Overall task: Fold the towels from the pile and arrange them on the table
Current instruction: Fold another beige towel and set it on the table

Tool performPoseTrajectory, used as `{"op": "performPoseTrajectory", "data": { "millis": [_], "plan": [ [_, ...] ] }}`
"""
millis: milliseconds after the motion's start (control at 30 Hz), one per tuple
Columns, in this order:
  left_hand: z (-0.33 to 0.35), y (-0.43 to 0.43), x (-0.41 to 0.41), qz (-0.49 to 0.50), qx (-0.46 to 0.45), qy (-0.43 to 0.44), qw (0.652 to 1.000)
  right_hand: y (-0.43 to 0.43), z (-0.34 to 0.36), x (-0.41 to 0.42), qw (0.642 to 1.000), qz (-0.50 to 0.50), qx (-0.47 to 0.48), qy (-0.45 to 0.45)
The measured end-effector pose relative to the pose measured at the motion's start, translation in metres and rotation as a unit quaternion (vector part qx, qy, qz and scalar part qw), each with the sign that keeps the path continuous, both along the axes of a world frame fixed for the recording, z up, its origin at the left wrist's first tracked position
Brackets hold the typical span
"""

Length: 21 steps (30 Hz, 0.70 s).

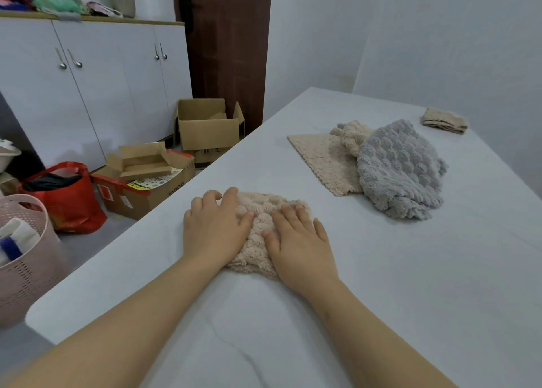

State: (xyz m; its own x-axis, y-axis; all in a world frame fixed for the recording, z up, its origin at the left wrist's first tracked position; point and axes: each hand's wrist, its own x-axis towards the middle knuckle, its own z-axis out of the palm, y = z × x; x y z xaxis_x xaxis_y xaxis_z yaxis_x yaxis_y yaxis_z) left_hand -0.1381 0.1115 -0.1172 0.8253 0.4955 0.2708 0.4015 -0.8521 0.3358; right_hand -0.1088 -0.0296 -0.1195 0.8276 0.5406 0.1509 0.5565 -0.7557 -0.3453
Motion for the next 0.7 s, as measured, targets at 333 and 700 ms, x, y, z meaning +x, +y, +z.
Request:
{"op": "performPoseTrajectory", "data": {
  "millis": [333,700],
  "plan": [
    [0.011,0.004,-0.019,0.005,-0.158,0.046,0.986,-0.018,0.011,-0.012,0.976,-0.188,0.102,0.029],
    [0.008,0.001,-0.025,-0.051,-0.331,-0.163,0.928,-0.025,0.012,-0.007,0.973,-0.147,0.166,0.061]
  ]
}}
